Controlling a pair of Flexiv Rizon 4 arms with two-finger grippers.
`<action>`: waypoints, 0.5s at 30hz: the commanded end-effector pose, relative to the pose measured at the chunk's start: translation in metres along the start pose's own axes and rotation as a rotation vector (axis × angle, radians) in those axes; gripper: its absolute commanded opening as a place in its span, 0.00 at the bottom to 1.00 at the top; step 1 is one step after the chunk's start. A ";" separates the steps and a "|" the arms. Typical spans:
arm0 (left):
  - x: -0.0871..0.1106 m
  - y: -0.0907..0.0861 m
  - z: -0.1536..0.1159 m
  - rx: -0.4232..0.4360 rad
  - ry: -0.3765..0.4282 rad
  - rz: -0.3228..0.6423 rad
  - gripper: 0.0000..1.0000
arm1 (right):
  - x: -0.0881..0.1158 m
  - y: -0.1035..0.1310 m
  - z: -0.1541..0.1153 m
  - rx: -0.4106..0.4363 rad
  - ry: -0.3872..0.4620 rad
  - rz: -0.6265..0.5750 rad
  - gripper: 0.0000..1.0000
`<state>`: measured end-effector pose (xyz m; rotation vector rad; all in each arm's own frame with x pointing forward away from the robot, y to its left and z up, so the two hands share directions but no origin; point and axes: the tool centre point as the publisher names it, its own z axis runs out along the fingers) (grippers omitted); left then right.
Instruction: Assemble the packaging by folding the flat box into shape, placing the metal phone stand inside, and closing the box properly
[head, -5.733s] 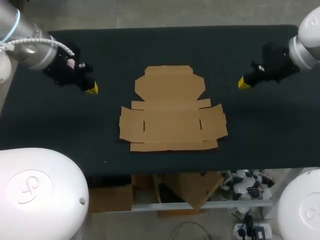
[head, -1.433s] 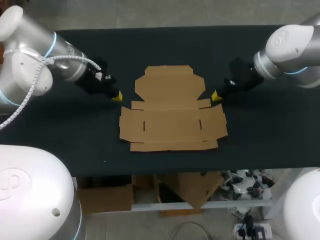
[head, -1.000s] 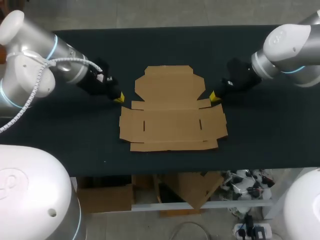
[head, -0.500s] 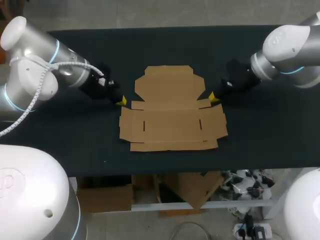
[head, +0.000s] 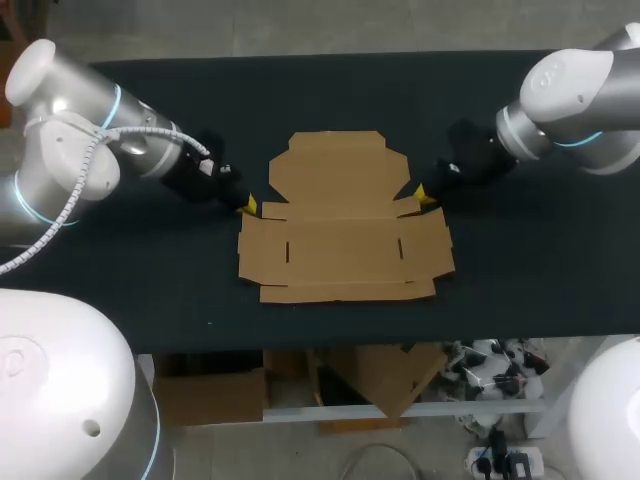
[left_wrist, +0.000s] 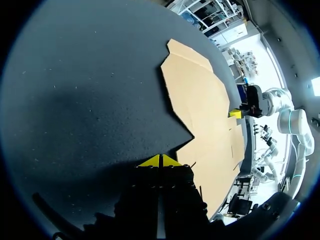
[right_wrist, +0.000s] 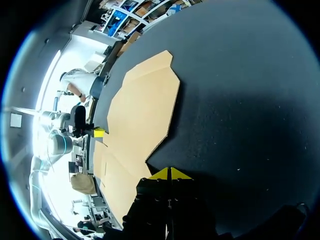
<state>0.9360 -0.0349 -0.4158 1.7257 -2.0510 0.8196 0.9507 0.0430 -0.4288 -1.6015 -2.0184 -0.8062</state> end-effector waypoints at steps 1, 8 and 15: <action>-0.001 0.000 0.003 -0.003 0.006 0.001 0.00 | -0.001 -0.002 0.000 -0.005 -0.003 0.007 0.00; 0.002 0.001 0.004 -0.008 0.009 0.002 0.00 | 0.000 -0.006 -0.001 -0.023 -0.006 0.014 0.00; 0.003 0.001 0.005 -0.011 0.010 0.002 0.00 | 0.000 -0.013 -0.001 -0.045 -0.003 0.023 0.00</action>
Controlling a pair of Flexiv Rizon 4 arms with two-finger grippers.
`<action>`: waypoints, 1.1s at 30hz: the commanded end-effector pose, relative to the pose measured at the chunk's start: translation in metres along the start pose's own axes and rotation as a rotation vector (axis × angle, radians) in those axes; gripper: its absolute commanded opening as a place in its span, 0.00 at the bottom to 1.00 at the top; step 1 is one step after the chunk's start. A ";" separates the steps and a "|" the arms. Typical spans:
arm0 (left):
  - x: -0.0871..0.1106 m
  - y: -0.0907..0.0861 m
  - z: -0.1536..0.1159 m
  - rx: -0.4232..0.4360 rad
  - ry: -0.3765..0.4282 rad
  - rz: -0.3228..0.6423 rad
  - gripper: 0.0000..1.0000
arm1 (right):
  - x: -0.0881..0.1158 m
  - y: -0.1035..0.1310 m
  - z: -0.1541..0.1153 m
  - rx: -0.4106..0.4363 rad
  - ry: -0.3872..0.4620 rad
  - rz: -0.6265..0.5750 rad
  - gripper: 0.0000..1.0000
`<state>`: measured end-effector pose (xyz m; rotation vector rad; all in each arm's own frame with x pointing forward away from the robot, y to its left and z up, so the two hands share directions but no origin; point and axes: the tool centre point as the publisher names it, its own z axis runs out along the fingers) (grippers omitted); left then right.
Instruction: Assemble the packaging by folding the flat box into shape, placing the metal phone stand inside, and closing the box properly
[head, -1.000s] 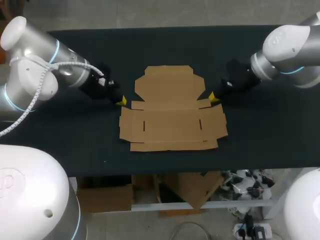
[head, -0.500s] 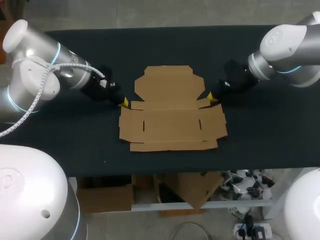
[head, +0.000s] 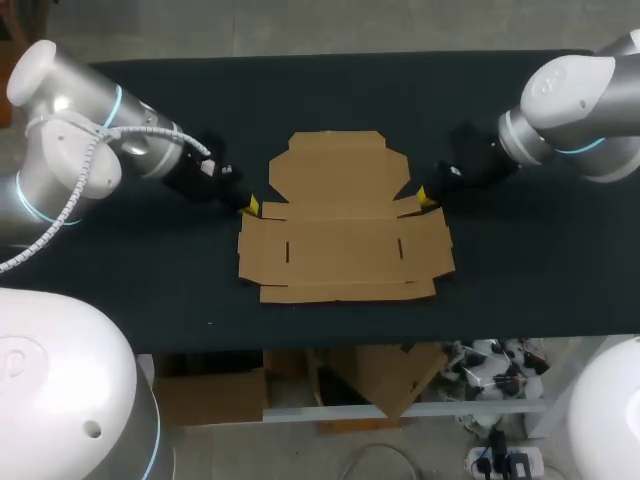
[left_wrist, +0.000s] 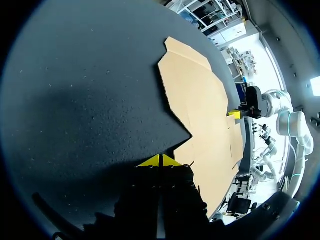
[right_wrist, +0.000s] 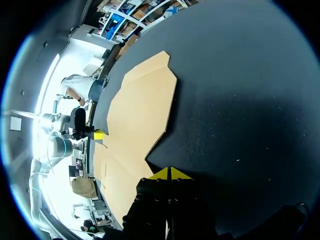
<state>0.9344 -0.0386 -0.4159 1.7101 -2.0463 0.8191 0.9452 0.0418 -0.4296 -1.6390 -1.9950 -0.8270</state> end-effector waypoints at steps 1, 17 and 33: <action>0.000 0.000 0.002 -0.002 -0.002 0.000 0.00 | -0.001 -0.008 -0.001 -0.020 0.000 0.001 0.00; 0.002 0.001 0.004 -0.002 0.000 -0.004 0.00 | 0.001 -0.011 -0.002 -0.046 0.017 -0.008 0.00; 0.003 0.004 0.004 0.001 0.017 -0.015 0.00 | 0.007 -0.007 0.003 -0.061 0.036 -0.029 0.00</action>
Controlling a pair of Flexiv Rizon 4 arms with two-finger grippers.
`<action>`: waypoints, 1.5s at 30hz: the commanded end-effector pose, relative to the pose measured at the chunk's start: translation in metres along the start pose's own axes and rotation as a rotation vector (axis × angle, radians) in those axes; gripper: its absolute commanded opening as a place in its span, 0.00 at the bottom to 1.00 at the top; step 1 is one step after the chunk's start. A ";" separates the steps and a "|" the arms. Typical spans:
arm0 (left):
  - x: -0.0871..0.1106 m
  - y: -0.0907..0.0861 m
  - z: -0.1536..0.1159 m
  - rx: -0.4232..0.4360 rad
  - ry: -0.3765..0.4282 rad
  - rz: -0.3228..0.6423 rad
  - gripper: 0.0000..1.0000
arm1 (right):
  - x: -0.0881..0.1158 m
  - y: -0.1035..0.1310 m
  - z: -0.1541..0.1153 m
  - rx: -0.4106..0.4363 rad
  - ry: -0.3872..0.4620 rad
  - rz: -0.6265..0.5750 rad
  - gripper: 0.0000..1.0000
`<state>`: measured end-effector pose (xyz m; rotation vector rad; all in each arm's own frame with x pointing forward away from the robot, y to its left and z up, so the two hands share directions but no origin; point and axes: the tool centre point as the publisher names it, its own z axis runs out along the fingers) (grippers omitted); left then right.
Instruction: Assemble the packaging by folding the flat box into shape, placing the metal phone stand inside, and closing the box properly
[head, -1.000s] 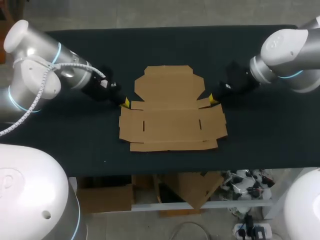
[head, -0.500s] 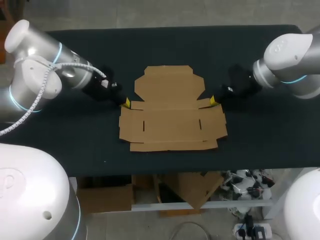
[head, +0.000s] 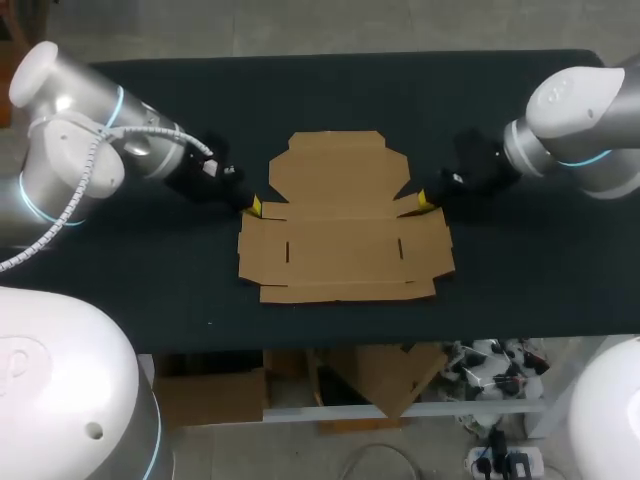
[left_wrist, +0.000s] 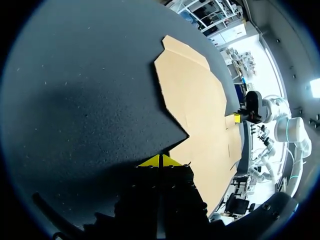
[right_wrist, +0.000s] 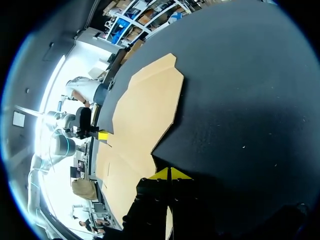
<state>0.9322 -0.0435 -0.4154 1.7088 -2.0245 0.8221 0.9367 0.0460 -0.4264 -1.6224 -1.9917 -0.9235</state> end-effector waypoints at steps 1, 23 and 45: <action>-0.002 0.003 0.001 0.004 0.003 -0.005 0.00 | 0.000 0.000 0.003 -0.002 0.006 -0.003 0.00; 0.008 0.002 0.001 0.009 0.077 0.026 0.00 | 0.000 -0.001 0.008 0.004 0.017 0.001 0.00; 0.031 0.002 0.002 0.002 0.048 0.085 0.00 | 0.014 -0.002 0.004 -0.011 -0.010 0.015 0.00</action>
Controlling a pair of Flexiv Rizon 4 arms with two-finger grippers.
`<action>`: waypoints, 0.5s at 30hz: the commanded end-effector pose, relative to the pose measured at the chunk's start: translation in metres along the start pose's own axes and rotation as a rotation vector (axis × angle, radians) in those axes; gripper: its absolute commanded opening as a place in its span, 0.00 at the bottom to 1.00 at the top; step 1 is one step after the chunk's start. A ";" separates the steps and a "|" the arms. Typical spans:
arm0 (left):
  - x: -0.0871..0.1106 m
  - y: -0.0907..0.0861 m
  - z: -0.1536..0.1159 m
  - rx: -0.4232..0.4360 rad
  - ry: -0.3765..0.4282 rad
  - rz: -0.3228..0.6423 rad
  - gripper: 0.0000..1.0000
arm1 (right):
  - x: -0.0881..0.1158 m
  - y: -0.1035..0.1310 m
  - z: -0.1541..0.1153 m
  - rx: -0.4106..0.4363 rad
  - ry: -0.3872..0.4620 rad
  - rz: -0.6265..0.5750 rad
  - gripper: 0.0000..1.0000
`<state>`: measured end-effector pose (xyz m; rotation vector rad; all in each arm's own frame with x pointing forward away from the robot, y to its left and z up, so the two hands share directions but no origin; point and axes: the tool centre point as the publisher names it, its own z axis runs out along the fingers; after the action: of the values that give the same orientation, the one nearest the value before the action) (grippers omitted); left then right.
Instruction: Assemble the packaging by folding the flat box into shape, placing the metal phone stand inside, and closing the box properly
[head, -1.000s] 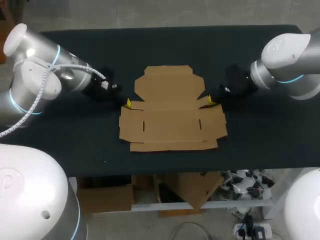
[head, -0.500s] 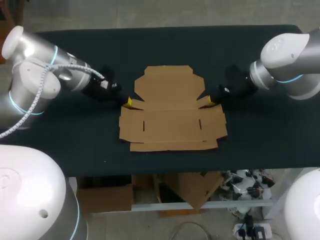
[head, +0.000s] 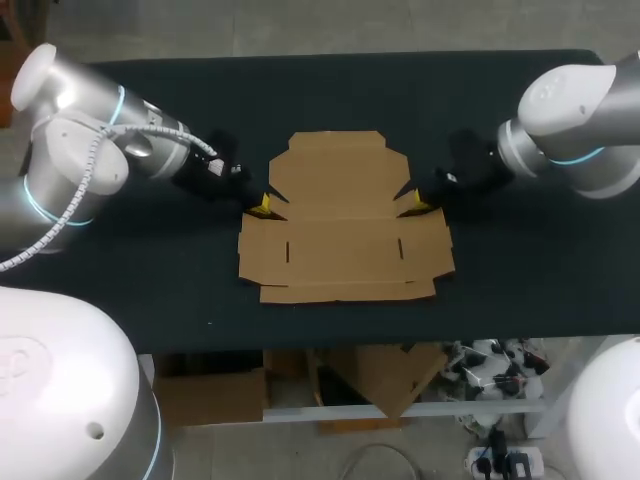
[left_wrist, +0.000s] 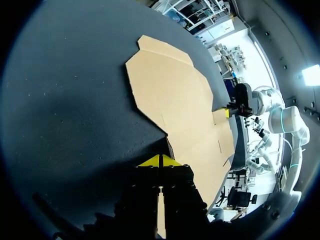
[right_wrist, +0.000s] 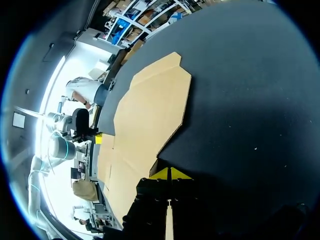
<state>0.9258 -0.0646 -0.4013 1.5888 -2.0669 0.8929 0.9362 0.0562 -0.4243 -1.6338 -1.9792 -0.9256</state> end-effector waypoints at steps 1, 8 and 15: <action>0.005 0.001 0.000 0.000 -0.015 0.002 0.00 | 0.007 -0.004 -0.002 -0.009 -0.014 0.006 0.00; 0.010 0.002 -0.001 0.001 -0.029 0.012 0.00 | 0.019 -0.007 -0.007 -0.032 -0.045 0.019 0.00; 0.016 0.003 0.000 0.000 -0.052 0.021 0.00 | 0.026 -0.008 -0.007 -0.042 -0.060 0.028 0.00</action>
<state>0.9199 -0.0722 -0.3945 1.5961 -2.1150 0.8801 0.9259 0.0654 -0.4067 -1.7127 -1.9746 -0.9267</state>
